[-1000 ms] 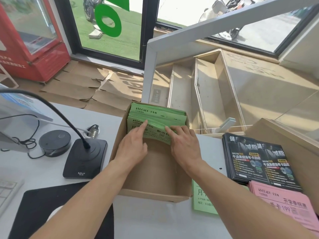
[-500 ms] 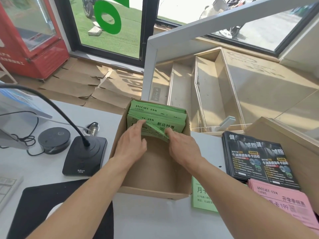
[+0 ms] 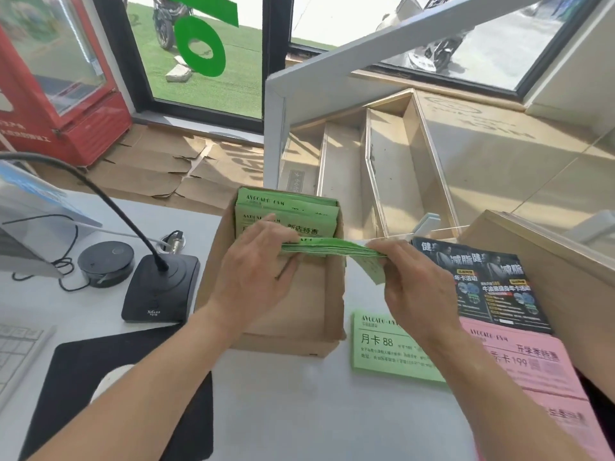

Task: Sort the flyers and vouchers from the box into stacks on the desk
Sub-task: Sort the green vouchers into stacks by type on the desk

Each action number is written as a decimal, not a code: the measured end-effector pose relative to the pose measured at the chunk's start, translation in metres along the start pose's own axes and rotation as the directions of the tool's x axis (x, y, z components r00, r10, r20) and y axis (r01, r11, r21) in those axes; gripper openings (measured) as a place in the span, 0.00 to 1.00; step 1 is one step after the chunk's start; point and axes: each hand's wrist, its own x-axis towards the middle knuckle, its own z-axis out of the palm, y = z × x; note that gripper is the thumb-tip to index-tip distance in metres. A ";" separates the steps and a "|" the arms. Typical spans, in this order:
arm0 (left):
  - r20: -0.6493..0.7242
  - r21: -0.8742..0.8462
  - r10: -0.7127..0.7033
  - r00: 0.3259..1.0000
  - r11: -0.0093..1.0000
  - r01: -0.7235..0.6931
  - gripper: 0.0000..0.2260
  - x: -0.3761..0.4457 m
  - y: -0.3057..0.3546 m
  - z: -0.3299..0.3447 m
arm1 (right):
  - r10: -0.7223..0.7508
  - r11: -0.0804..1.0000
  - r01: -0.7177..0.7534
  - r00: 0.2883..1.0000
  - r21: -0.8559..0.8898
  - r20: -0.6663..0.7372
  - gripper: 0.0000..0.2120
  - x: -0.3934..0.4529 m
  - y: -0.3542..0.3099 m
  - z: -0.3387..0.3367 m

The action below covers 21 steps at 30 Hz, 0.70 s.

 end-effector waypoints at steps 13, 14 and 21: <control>0.634 -0.213 -0.099 0.767 0.931 0.296 0.07 -0.132 0.126 0.062 | 0.213 0.975 -0.220 0.897 -0.025 0.387 0.19 -0.212 0.083 -0.069; 0.653 -0.215 -0.146 0.743 0.905 0.367 0.07 -0.143 0.127 0.065 | 0.224 0.970 -0.242 0.881 -0.010 0.417 0.19 -0.222 0.084 -0.063; 0.620 -0.192 -0.523 0.585 0.622 0.760 0.12 -0.168 0.143 0.060 | 0.271 0.925 -0.373 0.774 0.066 0.572 0.21 -0.229 0.088 -0.059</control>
